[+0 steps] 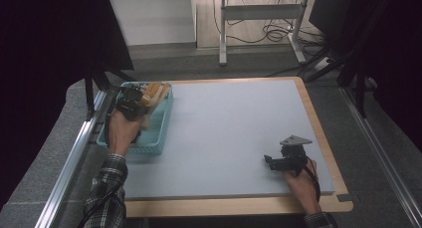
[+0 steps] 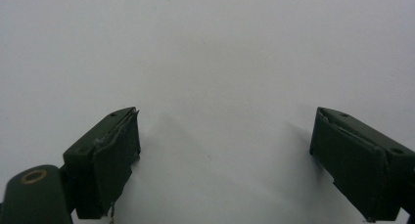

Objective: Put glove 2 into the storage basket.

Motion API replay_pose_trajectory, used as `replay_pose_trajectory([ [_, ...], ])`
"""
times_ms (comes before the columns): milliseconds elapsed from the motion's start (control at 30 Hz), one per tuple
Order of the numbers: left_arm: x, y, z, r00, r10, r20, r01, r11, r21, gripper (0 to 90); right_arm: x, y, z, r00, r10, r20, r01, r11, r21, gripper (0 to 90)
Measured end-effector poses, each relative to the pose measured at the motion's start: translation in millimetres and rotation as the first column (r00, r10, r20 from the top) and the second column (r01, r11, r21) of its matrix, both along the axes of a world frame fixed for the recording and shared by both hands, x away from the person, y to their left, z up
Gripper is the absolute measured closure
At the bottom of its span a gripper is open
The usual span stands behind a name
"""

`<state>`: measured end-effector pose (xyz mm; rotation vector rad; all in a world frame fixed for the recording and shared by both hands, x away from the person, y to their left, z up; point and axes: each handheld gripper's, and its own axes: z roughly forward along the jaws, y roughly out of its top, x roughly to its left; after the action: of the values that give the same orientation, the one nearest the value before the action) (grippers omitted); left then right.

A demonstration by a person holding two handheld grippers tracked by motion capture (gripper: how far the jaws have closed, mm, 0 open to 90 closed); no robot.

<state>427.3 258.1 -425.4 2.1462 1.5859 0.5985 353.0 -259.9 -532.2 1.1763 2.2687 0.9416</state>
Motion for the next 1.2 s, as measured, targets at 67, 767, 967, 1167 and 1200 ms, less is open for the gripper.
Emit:
replay_pose_trajectory([
  [67, 5.8, 3.2, -7.9, 0.9995, 0.013, -0.030, -0.012, 0.9999, 0.010, 72.6, 0.0, 0.0, 0.0, 1.0000, 0.000, 0.000, 0.000, 1.0000, 0.000, 10.8],
  [767, 45.9, -10.7, -66.7, 0.9747, -0.008, -0.223, 0.022, 0.9980, 0.060, 20.3, 0.1, -0.1, 0.0, 1.0000, 0.001, 0.000, -0.001, 1.0000, 0.001, 10.8],
  [967, 28.6, 6.3, -34.6, 0.9855, -0.051, -0.162, 0.048, 0.9986, -0.023, 11.8, 0.0, 0.0, 0.0, 1.0000, 0.000, 0.000, 0.000, 1.0000, 0.000, 10.8],
  [1167, 19.1, 26.7, -29.8, 0.9923, 0.005, -0.124, -0.007, 0.9998, -0.016, 49.3, 0.0, 0.0, 0.0, 1.0000, 0.000, 0.000, 0.000, 1.0000, 0.000, 10.8],
  [1200, 20.6, 28.0, -34.5, 0.9902, 0.013, -0.139, -0.013, 0.9999, 0.001, 55.0, 0.0, 0.0, 0.0, 1.0000, 0.000, 0.000, 0.000, 1.0000, 0.000, 10.8],
])
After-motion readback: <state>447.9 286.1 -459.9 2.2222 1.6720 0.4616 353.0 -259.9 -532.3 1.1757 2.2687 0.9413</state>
